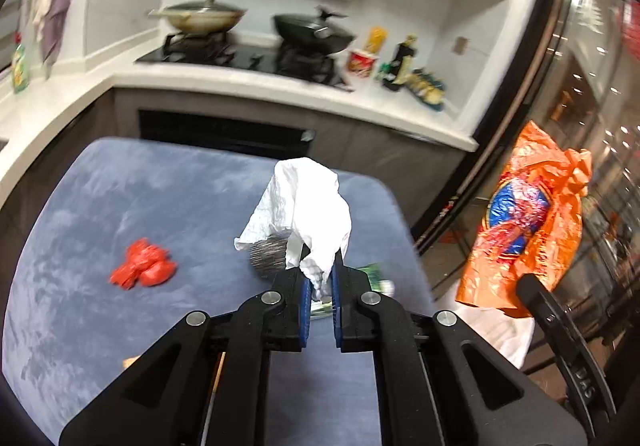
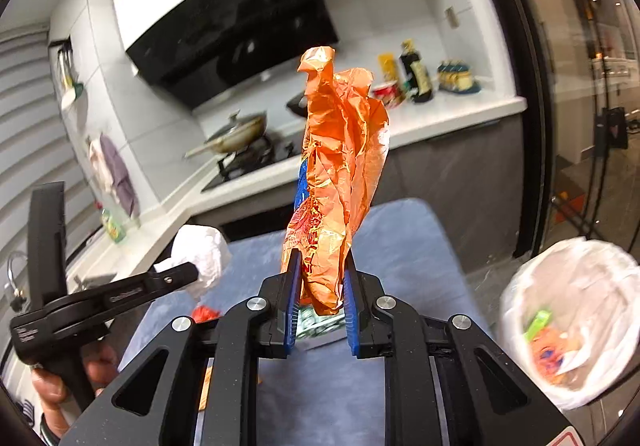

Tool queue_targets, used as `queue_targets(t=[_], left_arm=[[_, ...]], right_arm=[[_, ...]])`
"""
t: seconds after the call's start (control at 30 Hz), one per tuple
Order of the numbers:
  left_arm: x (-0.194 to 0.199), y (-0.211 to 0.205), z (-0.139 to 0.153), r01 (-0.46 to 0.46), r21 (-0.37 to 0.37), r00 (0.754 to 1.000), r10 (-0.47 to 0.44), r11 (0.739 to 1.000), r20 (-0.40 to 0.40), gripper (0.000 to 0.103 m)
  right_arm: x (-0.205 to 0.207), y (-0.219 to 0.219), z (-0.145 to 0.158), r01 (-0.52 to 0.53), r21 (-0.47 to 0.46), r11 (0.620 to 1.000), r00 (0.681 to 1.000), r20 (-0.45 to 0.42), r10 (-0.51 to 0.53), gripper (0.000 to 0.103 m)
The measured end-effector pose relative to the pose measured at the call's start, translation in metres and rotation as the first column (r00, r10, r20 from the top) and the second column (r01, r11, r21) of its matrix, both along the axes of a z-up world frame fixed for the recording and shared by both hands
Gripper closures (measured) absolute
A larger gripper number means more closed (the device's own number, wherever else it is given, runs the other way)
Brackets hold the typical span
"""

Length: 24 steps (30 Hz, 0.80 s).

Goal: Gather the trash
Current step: 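Carry both items over the bin and open both tools to drop them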

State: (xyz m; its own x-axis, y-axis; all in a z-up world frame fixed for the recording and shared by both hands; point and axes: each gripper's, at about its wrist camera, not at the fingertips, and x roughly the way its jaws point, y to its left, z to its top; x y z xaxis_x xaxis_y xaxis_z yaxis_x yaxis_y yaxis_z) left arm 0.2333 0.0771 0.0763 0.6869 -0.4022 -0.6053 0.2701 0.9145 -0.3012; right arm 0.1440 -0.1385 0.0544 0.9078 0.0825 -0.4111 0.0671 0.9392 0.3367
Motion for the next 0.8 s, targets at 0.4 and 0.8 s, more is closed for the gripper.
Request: queue_targets(t=[0.4, 0.8], left_arm=[[-0.047, -0.108, 0.047, 0.208, 0.011, 0.974, -0.208, 0.978, 0.093, 0.095], [-0.077, -0.217, 0.019, 0.377, 0.066, 0.924, -0.38, 0.924, 0.037, 0.095]], right_arm=[[-0.064, -0.095, 0.022, 0.193, 0.013, 0.981, 0.979, 0.058, -0.194, 0.085], [-0.104, -0.172, 0.001, 0.335, 0.034, 0.942, 0.942, -0.02, -0.334, 0.085]])
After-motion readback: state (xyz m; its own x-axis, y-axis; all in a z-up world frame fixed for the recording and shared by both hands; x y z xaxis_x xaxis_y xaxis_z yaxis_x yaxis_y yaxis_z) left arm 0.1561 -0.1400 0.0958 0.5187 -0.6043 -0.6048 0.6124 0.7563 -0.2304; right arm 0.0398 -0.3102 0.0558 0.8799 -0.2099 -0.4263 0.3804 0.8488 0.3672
